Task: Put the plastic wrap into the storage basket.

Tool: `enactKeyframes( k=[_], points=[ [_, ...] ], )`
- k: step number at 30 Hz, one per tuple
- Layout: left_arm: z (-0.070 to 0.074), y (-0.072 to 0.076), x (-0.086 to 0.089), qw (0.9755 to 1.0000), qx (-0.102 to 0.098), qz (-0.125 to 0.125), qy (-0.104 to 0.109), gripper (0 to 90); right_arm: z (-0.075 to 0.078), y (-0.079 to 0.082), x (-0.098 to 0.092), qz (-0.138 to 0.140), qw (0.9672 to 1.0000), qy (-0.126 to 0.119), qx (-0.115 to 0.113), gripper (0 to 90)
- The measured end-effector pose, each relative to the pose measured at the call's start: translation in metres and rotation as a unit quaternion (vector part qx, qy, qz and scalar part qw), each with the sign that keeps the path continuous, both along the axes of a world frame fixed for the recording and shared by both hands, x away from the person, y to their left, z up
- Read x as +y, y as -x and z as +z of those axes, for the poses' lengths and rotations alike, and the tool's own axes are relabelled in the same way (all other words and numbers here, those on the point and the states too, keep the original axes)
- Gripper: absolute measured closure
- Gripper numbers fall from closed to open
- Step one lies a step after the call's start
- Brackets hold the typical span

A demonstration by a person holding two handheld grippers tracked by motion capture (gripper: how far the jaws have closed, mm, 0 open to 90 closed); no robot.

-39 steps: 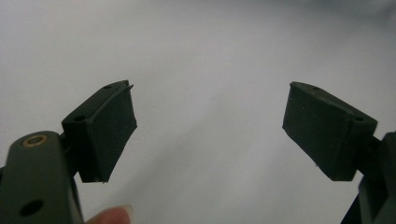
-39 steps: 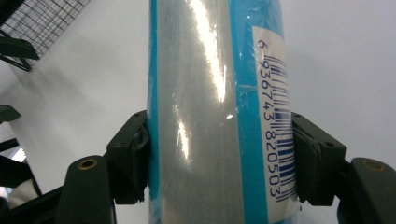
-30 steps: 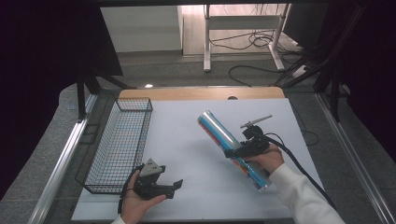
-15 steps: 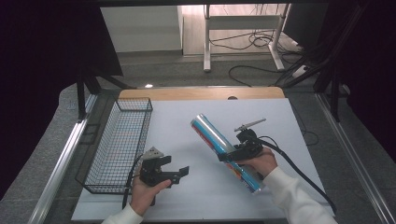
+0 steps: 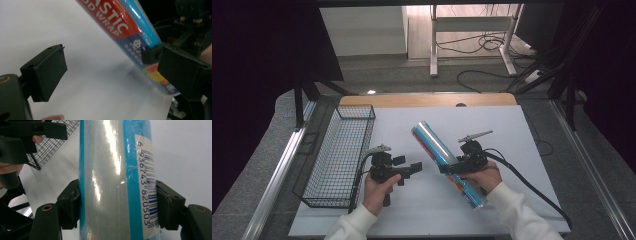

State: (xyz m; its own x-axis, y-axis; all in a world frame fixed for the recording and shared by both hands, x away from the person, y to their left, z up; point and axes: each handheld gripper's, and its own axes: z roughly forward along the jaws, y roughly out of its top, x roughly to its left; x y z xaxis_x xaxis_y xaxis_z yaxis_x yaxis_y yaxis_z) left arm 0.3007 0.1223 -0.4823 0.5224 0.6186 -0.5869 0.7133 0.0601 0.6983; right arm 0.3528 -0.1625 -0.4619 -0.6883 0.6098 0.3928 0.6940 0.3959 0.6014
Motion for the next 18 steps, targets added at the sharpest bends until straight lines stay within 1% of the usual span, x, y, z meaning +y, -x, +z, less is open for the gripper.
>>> enactKeyframes(
  k=[2,3,6,10,13,14,16,18],
  points=[
    [0.001,-0.005,-0.002,1.0000,0.003,-0.004,0.009,7.4,-0.001,0.000,0.002,0.001,1.0000,-0.005,-0.001,31.8],
    [0.001,-0.007,-0.003,0.9998,0.005,-0.003,0.017,7.3,-0.001,0.001,0.003,0.000,1.0000,-0.005,-0.003,31.8],
    [-0.003,-0.014,-0.003,0.9987,0.024,-0.005,0.045,6.6,-0.002,0.001,0.005,0.001,0.9999,-0.003,-0.011,31.8],
    [-0.009,-0.022,-0.006,0.9973,0.036,-0.006,0.064,6.5,-0.003,0.002,0.009,0.004,0.9999,-0.004,-0.012,31.8],
    [-0.013,-0.028,-0.008,0.9958,0.049,-0.006,0.077,6.3,-0.003,0.004,0.013,0.008,0.9998,-0.005,-0.017,31.8],
    [-0.013,-0.028,-0.008,0.9958,0.049,-0.006,0.077,6.6,-0.003,0.004,0.013,0.008,0.9998,-0.005,-0.017,31.8],
    [-0.012,-0.031,-0.013,0.9945,0.050,-0.010,0.091,6.8,-0.001,0.005,0.017,0.010,0.9997,-0.011,-0.020,31.8],
    [-0.011,-0.032,-0.016,0.9937,0.048,-0.015,0.100,6.6,0.001,0.006,0.019,0.011,0.9997,-0.014,-0.018,31.8]
  ],
)
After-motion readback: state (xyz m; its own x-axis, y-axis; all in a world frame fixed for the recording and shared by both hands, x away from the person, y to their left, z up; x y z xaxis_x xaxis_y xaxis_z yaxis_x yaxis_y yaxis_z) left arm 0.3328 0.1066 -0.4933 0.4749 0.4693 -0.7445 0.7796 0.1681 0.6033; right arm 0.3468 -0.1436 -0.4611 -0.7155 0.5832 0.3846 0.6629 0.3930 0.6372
